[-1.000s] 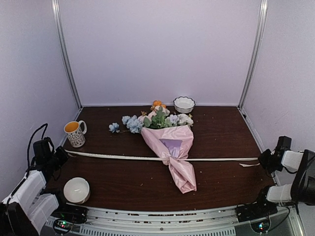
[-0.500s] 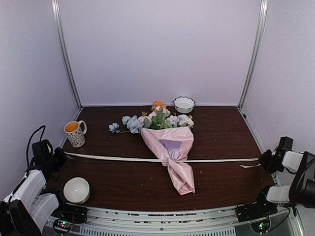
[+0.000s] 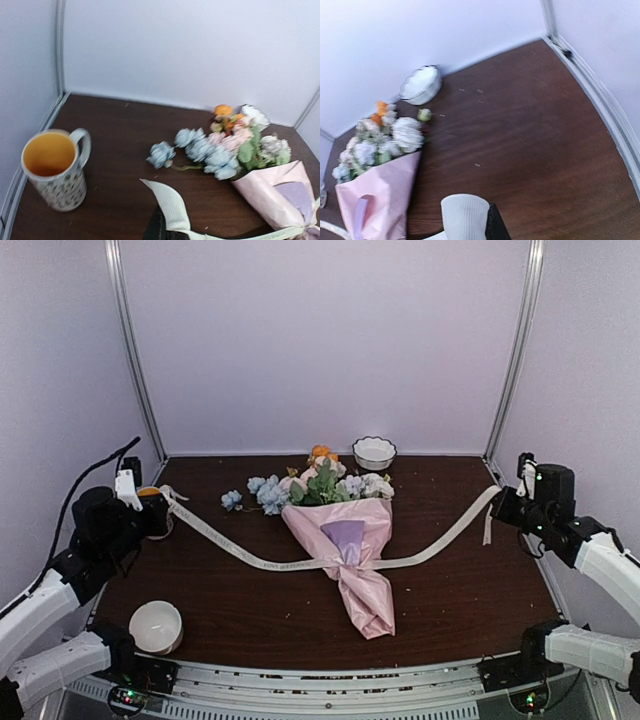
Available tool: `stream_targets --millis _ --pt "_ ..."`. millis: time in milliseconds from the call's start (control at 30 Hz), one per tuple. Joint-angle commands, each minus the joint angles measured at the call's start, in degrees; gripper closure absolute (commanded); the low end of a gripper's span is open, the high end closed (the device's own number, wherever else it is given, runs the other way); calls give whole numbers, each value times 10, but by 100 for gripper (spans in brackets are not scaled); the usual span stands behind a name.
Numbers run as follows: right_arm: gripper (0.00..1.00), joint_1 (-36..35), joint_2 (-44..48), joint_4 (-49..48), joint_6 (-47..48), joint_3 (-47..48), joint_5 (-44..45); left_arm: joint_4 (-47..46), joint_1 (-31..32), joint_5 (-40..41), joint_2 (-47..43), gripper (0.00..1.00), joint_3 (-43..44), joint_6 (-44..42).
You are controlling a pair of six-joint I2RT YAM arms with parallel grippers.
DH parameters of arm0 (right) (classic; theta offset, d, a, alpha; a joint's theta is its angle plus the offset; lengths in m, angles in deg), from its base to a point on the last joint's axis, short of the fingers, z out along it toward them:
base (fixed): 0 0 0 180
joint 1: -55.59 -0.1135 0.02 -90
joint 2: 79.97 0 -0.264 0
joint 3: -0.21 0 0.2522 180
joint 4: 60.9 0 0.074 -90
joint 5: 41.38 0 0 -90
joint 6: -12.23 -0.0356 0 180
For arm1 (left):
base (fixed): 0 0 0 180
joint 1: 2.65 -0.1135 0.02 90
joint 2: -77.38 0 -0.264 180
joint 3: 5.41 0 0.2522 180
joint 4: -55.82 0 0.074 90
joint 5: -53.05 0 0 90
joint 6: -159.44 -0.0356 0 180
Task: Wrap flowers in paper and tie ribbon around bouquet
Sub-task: Tie the ribbon around the folded bouquet, then cross the half-tied ribbon over the folded bouquet.
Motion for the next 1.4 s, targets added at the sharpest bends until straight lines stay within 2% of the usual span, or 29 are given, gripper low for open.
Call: stream_targets --millis 0,100,233,367,500,633,733,867,967,1067,1167,1367 --pt "100 -151 -11 0 63 95 60 -72 93 56 37 100 75 -127" --pt "100 -275 -43 32 128 190 65 -80 135 9 82 100 139 -176" --pt "100 -340 -49 45 167 273 13 -103 144 -60 96 100 203 -189" --pt "100 -349 -35 40 158 270 -23 -76 145 -136 122 100 282 -212" --pt "100 -351 -55 76 134 224 -4 -72 148 -181 144 100 325 -215" --pt "100 -376 -150 103 90 162 11 -78 148 -196 159 100 344 -218" --pt "100 -439 -221 54 70 135 2 -79 148 -205 170 100 348 -214" --pt "100 -520 -320 2 71 174 -54 -85 151 -217 176 100 351 -213" --pt "100 -551 -369 -23 77 222 -123 -71 150 -229 174 100 363 -233" --pt "100 -553 -368 -40 81 243 -144 -38 151 -230 163 100 378 -260" --pt "100 -534 -341 8 97 249 -85 -30 150 -227 156 100 376 -262" --pt "100 -394 -229 80 41 146 18 -42 155 -289 175 100 380 -237"
